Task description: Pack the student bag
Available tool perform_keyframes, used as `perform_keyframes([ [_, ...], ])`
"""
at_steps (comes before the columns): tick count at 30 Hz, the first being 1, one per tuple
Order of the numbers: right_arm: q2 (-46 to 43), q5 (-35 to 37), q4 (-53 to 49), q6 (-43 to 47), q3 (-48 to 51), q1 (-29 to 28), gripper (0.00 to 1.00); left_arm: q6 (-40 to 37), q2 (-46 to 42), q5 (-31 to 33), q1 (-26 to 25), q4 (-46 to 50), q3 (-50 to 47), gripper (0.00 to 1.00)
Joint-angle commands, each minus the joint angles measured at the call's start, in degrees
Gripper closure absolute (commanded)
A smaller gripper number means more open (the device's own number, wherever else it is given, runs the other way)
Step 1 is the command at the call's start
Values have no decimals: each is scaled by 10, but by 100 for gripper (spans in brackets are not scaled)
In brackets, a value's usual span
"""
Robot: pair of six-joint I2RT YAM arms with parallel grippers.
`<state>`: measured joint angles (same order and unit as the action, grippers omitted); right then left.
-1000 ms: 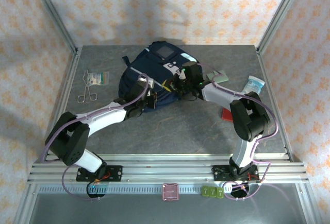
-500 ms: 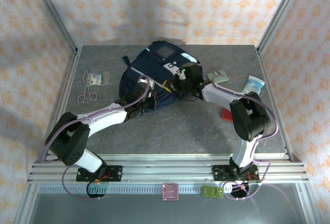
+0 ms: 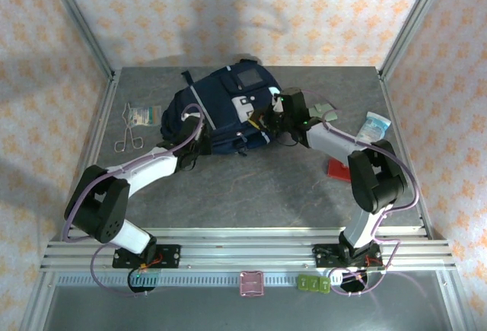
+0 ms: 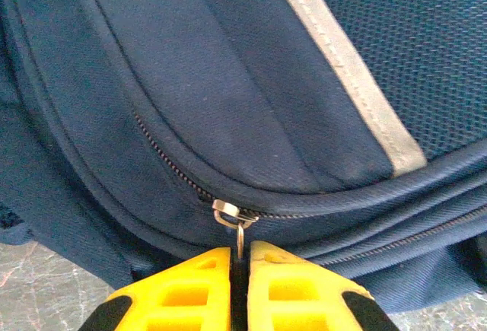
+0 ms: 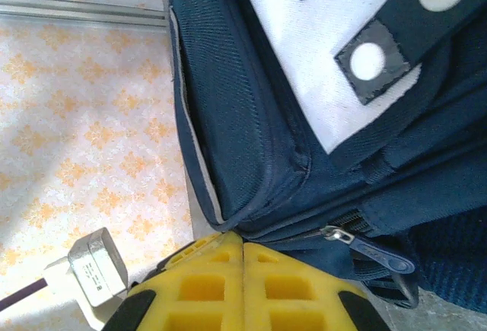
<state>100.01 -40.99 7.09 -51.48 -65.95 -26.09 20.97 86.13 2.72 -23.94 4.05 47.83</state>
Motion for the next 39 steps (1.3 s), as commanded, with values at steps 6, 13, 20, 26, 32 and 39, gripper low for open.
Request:
perform_keyframes([
  [6,3,-4,-4,15,-23,-21,100,-34,-7,-64,-14,3,6,100],
  [13,24,-2,-19,20,-16,-48,64,-39,-8,-106,-67,-11,20,100],
  [20,56,11,-42,14,-46,-49,63,-26,7,-101,-108,-22,34,100],
  [26,52,40,-83,26,-50,-49,62,-24,-1,-70,-108,-16,21,100],
  [32,2,76,-87,18,1,-49,61,-23,-4,-65,-108,-11,17,100],
  [39,6,67,-67,6,14,-53,61,-19,-4,-72,-108,-15,19,100],
])
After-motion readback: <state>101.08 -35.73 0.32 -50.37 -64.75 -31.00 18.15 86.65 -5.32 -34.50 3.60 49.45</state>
